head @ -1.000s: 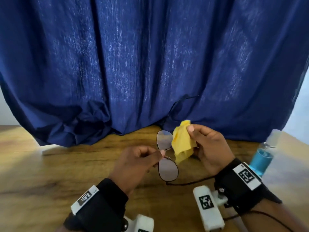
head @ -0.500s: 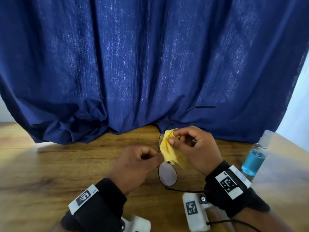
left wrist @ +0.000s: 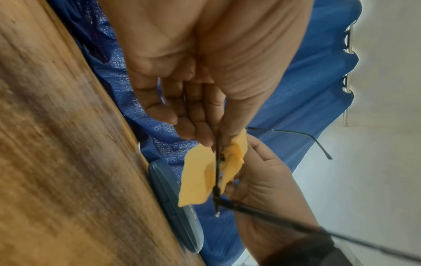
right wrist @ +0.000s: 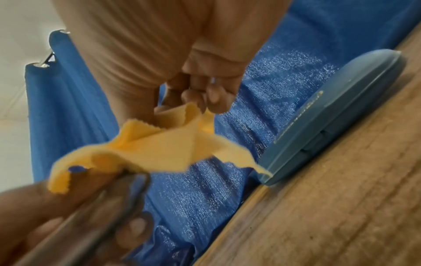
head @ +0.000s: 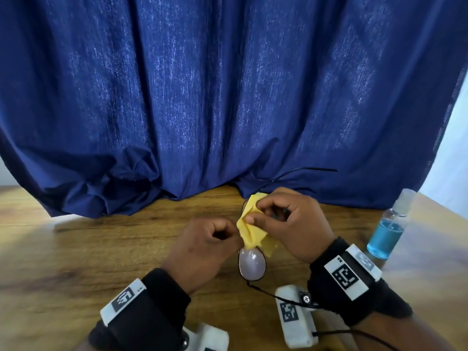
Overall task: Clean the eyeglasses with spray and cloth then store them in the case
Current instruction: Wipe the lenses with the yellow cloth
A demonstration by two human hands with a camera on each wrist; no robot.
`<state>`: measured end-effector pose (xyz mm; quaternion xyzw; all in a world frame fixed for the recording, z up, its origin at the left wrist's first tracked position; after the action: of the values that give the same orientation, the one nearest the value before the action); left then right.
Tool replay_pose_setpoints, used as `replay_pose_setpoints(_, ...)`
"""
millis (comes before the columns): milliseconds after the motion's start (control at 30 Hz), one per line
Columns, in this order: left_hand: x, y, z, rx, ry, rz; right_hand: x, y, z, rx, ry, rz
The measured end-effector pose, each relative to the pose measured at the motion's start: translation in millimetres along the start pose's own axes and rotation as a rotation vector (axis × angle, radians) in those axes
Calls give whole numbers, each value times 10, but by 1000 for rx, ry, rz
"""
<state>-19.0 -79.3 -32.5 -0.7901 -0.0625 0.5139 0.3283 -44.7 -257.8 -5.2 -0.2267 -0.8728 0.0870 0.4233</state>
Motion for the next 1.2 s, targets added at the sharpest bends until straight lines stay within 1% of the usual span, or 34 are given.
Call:
replay_pose_setpoints(67,-5,25,6,0,-2,-2,-42,-85,-10,-109,3,21)
replay_pose_setpoints(100,3,26,7,-2,-12,8,-66,-126,-15,-130,14,33)
replay_pose_setpoints(133,15,22,2,-6,-22,19,-86,-140,-20,-112,28,40)
replay_pose_setpoints(233,40,-7,-10,-18,-23,26,-51,-29,-4,57,53,8)
replay_pose_setpoints(267,41,-4,-13,-14,-17,17,-23,18,2,79,44,-9)
replay_pose_setpoints(300,32,10,-13,-6,-7,2,1,45,5,66,30,-25)
replay_pose_setpoints(333,22,30,-8,1,4,-10,-1,45,2,19,23,-36)
replay_pose_setpoints(400,13,65,4,2,7,-11,-56,-34,-8,-120,40,-16)
replay_pose_setpoints(433,26,65,4,-3,-6,-6,-98,-85,-12,-165,57,5)
replay_pose_setpoints(467,44,53,-6,-10,-24,-1,-135,-118,-19,-171,79,16)
replay_pose_setpoints(533,71,11,-15,-21,-44,27,-150,-88,-21,-69,106,4)
replay_pose_setpoints(600,75,-6,-17,-19,-43,32,-95,19,4,40,88,-34)
replay_pose_setpoints(633,65,3,-14,-14,-37,16,-65,52,11,42,70,-51)
replay_pose_setpoints(700,34,54,1,-2,-21,-25,-62,16,7,-56,74,-60)
replay_pose_setpoints(767,15,74,9,-7,-18,-24,-114,-83,-6,-166,140,-30)
replay_pose_setpoints(800,11,66,9,-14,-21,-19,-142,-111,-9,-178,175,-29)
replay_pose_setpoints(867,5,35,10,-26,-22,-15,-157,-84,1,-115,210,-88)
replay_pose_setpoints(933,-2,20,10,-30,-5,-32,-131,7,27,-50,199,-139)
replay_pose_setpoints(967,-10,32,15,-19,5,-44,-126,26,30,-57,195,-134)
replay_pose_setpoints(1033,-35,74,31,15,14,-45,-147,-13,25,-130,214,-101)
replay_pose_setpoints(1100,-29,77,29,15,10,-32,-183,-78,14,-165,241,-87)
replay_pose_setpoints(1133,-17,55,21,0,-1,-28,-195,-92,12,-150,247,-87)
replay_pose_setpoints(1200,9,3,0,-27,-21,-16,-187,-57,21,-76,257,-95)
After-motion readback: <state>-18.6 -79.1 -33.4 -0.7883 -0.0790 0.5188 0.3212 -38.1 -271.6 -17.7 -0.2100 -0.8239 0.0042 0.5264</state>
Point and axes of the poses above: each hand's wrist, its own z-axis away from the middle knuckle, its own y-axis out of the palm, x = y × z, the point moved 5 cm from there along -z, towards the middle knuckle, and after that the axes turned 13 degrees about -z, right-handed, at the moved point
